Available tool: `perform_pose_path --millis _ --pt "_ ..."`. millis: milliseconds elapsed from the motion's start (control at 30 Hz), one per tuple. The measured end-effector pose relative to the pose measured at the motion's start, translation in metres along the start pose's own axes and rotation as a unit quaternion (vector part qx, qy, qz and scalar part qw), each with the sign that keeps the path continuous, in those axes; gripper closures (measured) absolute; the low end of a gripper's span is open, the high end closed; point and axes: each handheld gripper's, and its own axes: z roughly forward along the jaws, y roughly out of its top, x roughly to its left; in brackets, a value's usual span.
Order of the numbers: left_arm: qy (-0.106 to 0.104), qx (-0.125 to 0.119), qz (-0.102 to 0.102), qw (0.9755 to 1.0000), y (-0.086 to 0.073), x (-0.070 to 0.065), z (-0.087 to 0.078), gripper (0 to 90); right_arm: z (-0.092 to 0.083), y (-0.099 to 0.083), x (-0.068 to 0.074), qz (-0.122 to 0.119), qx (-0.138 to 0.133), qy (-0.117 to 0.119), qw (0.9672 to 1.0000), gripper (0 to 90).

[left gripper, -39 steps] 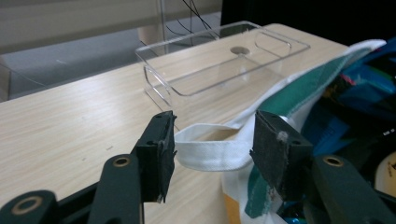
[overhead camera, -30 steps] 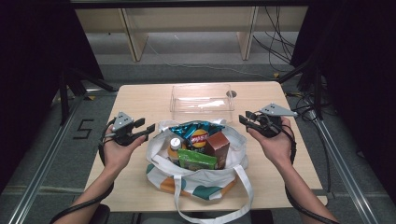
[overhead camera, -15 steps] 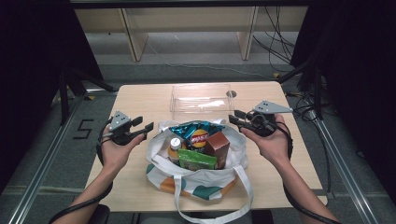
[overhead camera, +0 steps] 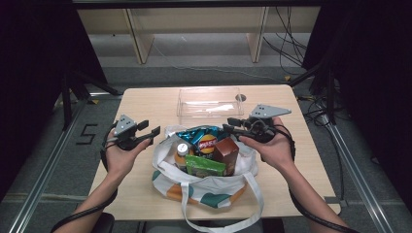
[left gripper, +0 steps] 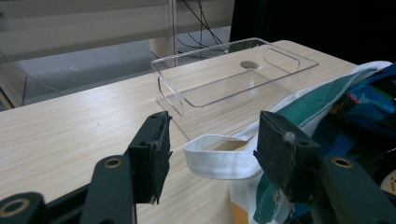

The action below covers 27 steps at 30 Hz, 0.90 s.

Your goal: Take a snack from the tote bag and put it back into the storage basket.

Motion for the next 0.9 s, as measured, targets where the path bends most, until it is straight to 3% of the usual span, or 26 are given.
perform_pose_path --millis 200,233,333,400,467,533,567,600,733,833,867,900 --pt "-0.001 0.001 0.001 1.0 0.0 -0.001 0.001 43.4 0.008 -0.004 -0.002 0.004 0.027 0.009 0.9996 65.8" --pt "-0.002 0.001 0.001 1.0 0.0 -0.001 0.001 43.4 0.01 -0.004 -0.004 -0.006 0.029 0.009 0.9995 66.0" --pt "-0.002 0.002 0.003 1.0 0.0 -0.001 0.001 43.3 0.013 -0.006 -0.007 0.0 0.035 0.007 0.9994 67.6" --pt "-0.002 0.001 0.005 1.0 0.0 0.0 0.001 43.3 0.015 -0.008 -0.009 0.01 0.042 0.021 0.9988 69.3" --pt "-0.003 0.0 0.004 1.0 0.0 0.0 0.001 43.2 0.017 -0.008 -0.013 -0.006 0.047 0.021 0.9986 70.7" --pt "-0.004 0.001 0.005 1.0 0.0 0.0 0.001 43.2 0.02 -0.01 -0.014 -0.005 0.048 0.014 0.9987 71.4" --pt "-0.005 -0.001 0.0 1.0 0.0 -0.001 0.001 43.1 0.019 -0.01 -0.014 0.001 0.061 0.024 0.9978 71.5" --pt "-0.009 -0.006 0.003 0.9999 0.0 0.0 0.003 43.0 0.021 -0.011 -0.016 -0.008 0.057 0.024 0.998 72.0" --pt "-0.007 -0.002 0.003 1.0 0.0 0.0 0.002 42.4 0.022 -0.014 -0.018 0.005 0.064 0.026 0.9976 74.4" --pt "-0.006 -0.001 0.004 1.0 0.0 -0.001 0.002 42.1 0.024 -0.016 -0.019 -0.003 0.061 0.033 0.9976 75.7" --pt "-0.006 -0.001 0.003 1.0 0.0 -0.001 0.002 41.9 0.023 -0.016 -0.019 -0.003 0.064 0.025 0.9976 76.4" --pt "-0.006 -0.001 0.005 1.0 0.0 -0.001 0.002 41.8 0.024 -0.017 -0.018 0.004 0.066 0.032 0.9973 78.0"
